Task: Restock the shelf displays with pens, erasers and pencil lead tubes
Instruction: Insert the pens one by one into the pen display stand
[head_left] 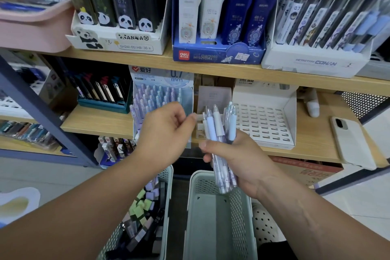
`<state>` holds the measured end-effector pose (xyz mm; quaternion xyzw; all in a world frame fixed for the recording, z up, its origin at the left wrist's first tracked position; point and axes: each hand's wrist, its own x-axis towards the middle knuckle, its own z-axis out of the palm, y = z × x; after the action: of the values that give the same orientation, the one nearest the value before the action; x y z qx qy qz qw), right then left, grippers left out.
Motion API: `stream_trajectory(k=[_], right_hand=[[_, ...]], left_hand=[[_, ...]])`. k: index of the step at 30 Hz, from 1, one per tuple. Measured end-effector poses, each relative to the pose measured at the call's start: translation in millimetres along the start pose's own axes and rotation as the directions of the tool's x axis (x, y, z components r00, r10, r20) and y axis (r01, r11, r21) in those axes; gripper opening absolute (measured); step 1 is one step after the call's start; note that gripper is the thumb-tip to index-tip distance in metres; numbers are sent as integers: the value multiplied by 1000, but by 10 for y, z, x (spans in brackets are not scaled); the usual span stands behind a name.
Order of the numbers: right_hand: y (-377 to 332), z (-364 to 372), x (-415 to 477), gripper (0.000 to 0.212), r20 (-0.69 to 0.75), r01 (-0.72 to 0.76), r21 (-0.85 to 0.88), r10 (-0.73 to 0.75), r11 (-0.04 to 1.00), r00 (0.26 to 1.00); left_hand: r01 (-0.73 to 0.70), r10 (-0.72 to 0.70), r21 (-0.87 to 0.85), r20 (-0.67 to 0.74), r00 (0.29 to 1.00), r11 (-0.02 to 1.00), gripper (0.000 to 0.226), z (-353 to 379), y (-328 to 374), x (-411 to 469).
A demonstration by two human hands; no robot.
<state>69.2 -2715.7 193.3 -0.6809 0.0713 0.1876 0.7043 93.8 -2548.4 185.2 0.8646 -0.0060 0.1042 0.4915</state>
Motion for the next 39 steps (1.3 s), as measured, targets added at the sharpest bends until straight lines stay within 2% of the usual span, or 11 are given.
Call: stream_trajectory(k=[2,4,8,13,25,28,31,35,39], right_hand=[[-7,60,-8,9,75,25,12,-25,1000,997],[-8,118,-16,7,122,48,23,-50,999,991],[-13,205,-31,13,147,60,22,-63,998,987],[23,312,-20,15,171,54,28,-58,998,984],[145,512,-15,15,167,15,-33,-9,999,986],[155,505,-9,18,120,-9,-10,11,1000,993],[179,481,4,21,27,-28,-36,29,999,999],[168,433,-8,19,-19,-125,109,128,986,992],[108,346,19,21,-108,-96,240,124,966,986]], left_hand=[[210,-159,-304,186,970,929,26,3,126,-120],[325,-219,-426,280,935,844,20,-1,127,-188],[400,-269,-500,315,910,768,11,-82,-8,-197],[468,-305,-552,365,880,690,15,-174,-130,-236],[517,-367,-618,364,856,592,6,-378,-214,-411],[510,-394,-643,330,858,571,8,-409,-186,-406],[456,-424,-707,239,873,541,16,-463,-178,-335],[347,-400,-772,132,907,533,13,-558,-197,-226],[328,-378,-752,114,919,572,7,-556,-220,-205]])
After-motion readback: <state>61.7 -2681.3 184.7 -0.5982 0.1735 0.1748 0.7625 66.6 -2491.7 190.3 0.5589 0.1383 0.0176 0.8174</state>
